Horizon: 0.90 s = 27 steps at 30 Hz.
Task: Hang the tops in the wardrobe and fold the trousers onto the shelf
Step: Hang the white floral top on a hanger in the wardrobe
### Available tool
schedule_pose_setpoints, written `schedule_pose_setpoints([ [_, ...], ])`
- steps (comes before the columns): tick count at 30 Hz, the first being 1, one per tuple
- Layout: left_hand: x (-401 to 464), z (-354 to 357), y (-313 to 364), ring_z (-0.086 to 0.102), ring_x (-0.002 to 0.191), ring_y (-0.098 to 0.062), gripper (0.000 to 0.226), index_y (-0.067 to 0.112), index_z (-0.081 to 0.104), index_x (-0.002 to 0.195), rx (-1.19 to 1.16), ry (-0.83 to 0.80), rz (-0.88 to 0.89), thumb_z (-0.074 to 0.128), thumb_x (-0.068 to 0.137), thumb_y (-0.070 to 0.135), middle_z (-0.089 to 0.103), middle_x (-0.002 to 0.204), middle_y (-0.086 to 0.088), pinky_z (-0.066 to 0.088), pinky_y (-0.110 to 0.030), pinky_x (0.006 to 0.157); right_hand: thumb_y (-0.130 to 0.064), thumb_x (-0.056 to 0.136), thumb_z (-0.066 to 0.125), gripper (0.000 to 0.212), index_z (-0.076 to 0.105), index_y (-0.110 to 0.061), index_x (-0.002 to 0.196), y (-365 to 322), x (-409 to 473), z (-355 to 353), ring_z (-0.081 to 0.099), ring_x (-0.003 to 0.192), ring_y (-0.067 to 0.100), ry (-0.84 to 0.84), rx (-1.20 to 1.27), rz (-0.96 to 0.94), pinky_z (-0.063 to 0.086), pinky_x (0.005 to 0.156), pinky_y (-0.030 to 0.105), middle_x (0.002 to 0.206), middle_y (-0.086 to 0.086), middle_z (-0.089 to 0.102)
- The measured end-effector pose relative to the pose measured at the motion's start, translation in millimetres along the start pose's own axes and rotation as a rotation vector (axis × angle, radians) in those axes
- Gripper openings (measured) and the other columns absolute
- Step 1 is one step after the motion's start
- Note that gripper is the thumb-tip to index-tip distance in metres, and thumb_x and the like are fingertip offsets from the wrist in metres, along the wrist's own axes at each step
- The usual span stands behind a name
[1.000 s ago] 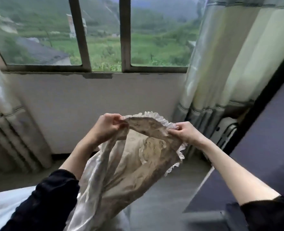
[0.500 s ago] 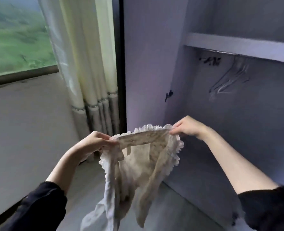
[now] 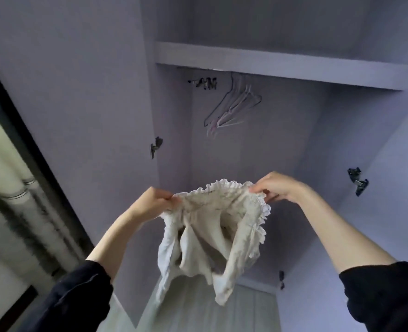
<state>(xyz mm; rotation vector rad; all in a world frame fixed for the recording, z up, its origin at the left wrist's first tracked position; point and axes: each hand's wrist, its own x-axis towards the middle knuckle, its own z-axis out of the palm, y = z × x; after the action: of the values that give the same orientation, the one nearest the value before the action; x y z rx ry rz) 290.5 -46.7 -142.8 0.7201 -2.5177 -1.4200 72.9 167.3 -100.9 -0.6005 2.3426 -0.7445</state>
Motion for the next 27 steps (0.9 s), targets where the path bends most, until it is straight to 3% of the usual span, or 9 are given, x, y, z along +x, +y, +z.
schedule_pose_setpoints([
  [4, 69, 20, 37, 0.037, 0.054, -0.006, 0.042, 0.014, 0.049, 0.050, -0.007, -0.079, 0.052, 0.060, 0.090, 0.014, 0.040, 0.054, 0.009, 0.032, -0.015, 0.055, -0.006, 0.085, 0.064, 0.027, 0.064, 0.011, 0.106, 16, 43, -23, 0.053, 0.072, 0.014, 0.068, -0.043, -0.095, 0.043, 0.064, 0.015, 0.091, 0.025, 0.061],
  [6, 104, 30, 57, 0.043, 0.067, -0.010, 0.031, 0.000, 0.060, 0.067, 0.003, -0.134, 0.097, 0.060, 0.091, 0.020, 0.048, 0.067, 0.000, 0.036, -0.022, 0.068, -0.004, 0.084, 0.067, 0.034, 0.062, 0.001, 0.117, 12, 64, -29, 0.055, 0.091, 0.012, 0.044, 0.007, -0.211, 0.045, 0.084, 0.015, 0.109, 0.015, 0.066],
  [9, 155, 48, 87, 0.051, 0.076, -0.011, 0.027, -0.001, 0.069, 0.088, 0.094, -0.211, 0.171, 0.058, 0.092, 0.023, 0.061, 0.079, -0.005, 0.043, -0.027, 0.075, -0.009, 0.082, 0.071, 0.050, 0.054, -0.007, 0.129, 6, 95, -35, 0.053, 0.105, 0.010, -0.076, 0.032, -0.358, 0.042, 0.094, 0.018, 0.125, 0.009, 0.060],
  [11, 178, 55, 99, 0.056, 0.079, -0.009, 0.026, 0.002, 0.071, 0.095, 0.122, -0.218, 0.211, 0.058, 0.092, 0.023, 0.069, 0.088, -0.011, 0.047, -0.029, 0.081, -0.013, 0.082, 0.071, 0.043, 0.059, -0.005, 0.123, 3, 109, -33, 0.054, 0.102, 0.009, -0.142, 0.021, -0.387, 0.043, 0.094, 0.026, 0.122, 0.011, 0.063],
  [14, 212, 57, 103, 0.052, 0.078, -0.011, 0.035, -0.007, 0.067, 0.094, 0.072, -0.214, 0.212, 0.061, 0.091, 0.027, 0.063, 0.082, -0.012, 0.044, -0.032, 0.078, -0.020, 0.084, 0.069, 0.022, 0.067, -0.002, 0.097, -1, 126, -38, 0.055, 0.076, 0.006, -0.166, 0.101, -0.399, 0.045, 0.068, 0.016, 0.090, 0.007, 0.067],
  [15, 223, 57, 103, 0.050, 0.078, -0.012, 0.039, -0.009, 0.065, 0.092, 0.074, -0.218, 0.210, 0.062, 0.090, 0.030, 0.058, 0.079, -0.008, 0.042, -0.030, 0.076, -0.020, 0.085, 0.068, 0.015, 0.066, -0.005, 0.084, -1, 134, -40, 0.051, 0.068, 0.005, -0.148, 0.125, -0.391, 0.040, 0.059, 0.015, 0.078, 0.002, 0.061],
  [17, 242, 56, 102, 0.046, 0.075, -0.012, 0.045, -0.011, 0.062, 0.088, 0.096, -0.227, 0.215, 0.061, 0.088, 0.034, 0.052, 0.077, -0.005, 0.037, -0.029, 0.072, -0.019, 0.086, 0.067, 0.029, 0.052, -0.012, 0.063, -2, 154, -46, 0.038, 0.058, 0.007, -0.076, 0.130, -0.384, 0.030, 0.051, 0.021, 0.064, -0.001, 0.044],
  [24, 290, 51, 85, 0.037, 0.069, -0.015, 0.031, 0.002, 0.055, 0.077, 0.106, -0.413, 0.228, 0.062, 0.090, 0.028, 0.040, 0.074, -0.006, 0.031, -0.020, 0.057, -0.020, 0.081, 0.073, 0.046, 0.042, -0.019, 0.047, -12, 203, -74, 0.028, 0.049, 0.004, 0.012, 0.157, -0.363, 0.022, 0.049, 0.022, 0.051, -0.006, 0.033],
  [27, 313, 40, 70, 0.041, 0.065, -0.010, 0.032, -0.004, 0.058, 0.078, 0.175, -0.510, 0.199, 0.072, 0.081, 0.024, 0.043, 0.073, -0.006, 0.032, -0.018, 0.056, -0.018, 0.082, 0.071, 0.030, 0.060, 0.004, 0.066, -25, 225, -75, 0.039, 0.059, 0.005, -0.007, 0.101, -0.362, 0.029, 0.055, 0.023, 0.062, 0.004, 0.043],
])
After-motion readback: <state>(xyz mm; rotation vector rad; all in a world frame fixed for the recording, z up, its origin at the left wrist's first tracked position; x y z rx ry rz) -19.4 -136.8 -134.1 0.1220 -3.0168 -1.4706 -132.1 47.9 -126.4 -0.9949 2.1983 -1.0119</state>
